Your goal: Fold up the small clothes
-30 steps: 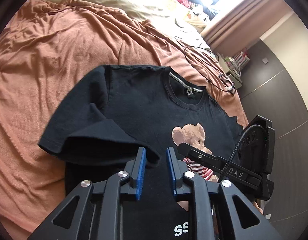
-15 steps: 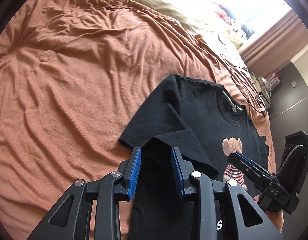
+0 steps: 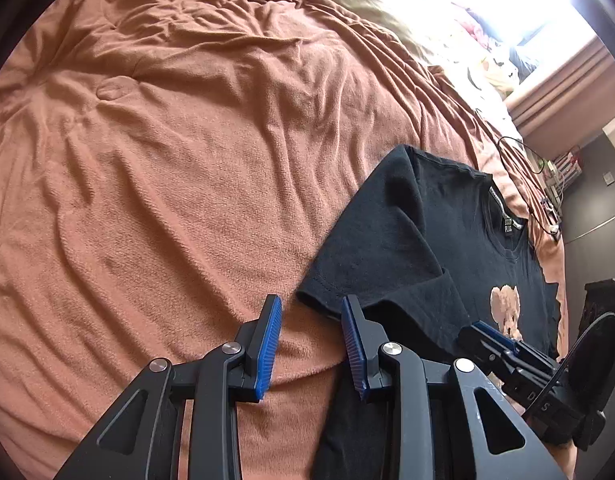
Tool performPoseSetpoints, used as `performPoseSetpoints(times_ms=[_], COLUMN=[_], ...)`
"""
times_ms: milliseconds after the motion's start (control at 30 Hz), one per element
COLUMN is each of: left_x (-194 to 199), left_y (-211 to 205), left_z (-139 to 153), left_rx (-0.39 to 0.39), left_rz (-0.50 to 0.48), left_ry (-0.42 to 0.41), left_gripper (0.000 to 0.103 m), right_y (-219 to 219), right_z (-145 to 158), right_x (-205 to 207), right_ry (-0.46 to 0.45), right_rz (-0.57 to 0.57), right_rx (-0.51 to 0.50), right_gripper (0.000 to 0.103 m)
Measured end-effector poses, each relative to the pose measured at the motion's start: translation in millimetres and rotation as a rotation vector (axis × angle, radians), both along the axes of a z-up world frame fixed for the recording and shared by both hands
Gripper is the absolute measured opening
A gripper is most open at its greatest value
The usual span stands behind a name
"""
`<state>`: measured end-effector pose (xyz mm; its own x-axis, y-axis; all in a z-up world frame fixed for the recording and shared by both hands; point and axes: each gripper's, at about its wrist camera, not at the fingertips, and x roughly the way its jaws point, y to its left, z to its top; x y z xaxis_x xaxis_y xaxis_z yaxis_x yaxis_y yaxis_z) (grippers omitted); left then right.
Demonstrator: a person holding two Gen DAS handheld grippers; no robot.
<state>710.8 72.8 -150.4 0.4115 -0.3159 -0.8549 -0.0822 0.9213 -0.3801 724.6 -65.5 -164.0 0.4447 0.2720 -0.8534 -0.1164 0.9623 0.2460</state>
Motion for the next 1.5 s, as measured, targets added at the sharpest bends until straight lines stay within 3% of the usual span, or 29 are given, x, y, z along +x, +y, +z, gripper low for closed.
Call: performPoseSetpoints(times_ms=[167, 433, 467, 500, 533, 567, 633, 667, 733, 1133, 1500], left_x=[15, 25, 24, 24, 23, 23, 23, 24, 23, 26, 49], left_y=[-17, -24, -25, -25, -26, -27, -30, -32, -37, -100, -184], left_z=[-17, -39, -38, -37, -36, -33, -22, -15, 0, 66, 80], left_rx=[0.045, 0.096, 0.099, 0.095, 0.085, 0.085, 0.088, 0.078, 0.068, 0.033, 0.007], left_rz=[-0.016, 0.005, 0.004, 0.0, -0.009, -0.012, -0.018, -0.025, -0.037, -0.144, -0.259], left_ry=[0.018, 0.044, 0.039, 0.035, 0.041, 0.042, 0.022, 0.007, -0.023, -0.113, -0.148], left_gripper=[0.033, 0.038, 0.034, 0.015, 0.007, 0.006, 0.005, 0.005, 0.005, 0.005, 0.005], right_y=[-8, -10, -12, -15, -18, -21, -26, -29, -33, -67, -115], right_z=[-21, -24, -24, -23, -21, -20, -14, -10, -2, 13, 15], right_x=[0, 2, 1, 0, 1, 1, -2, -3, -9, -30, -35], right_ry=[0.062, 0.084, 0.086, 0.084, 0.083, 0.081, 0.053, 0.032, -0.006, -0.041, -0.056], right_rz=[-0.018, 0.012, 0.014, 0.009, 0.004, -0.005, -0.021, -0.032, -0.055, -0.064, -0.129], right_rx=[-0.018, 0.002, 0.01, 0.026, 0.041, 0.045, 0.044, 0.031, 0.011, 0.096, 0.157], right_gripper=[0.025, 0.024, 0.024, 0.024, 0.025, 0.025, 0.032, 0.049, 0.068, 0.068, 0.068])
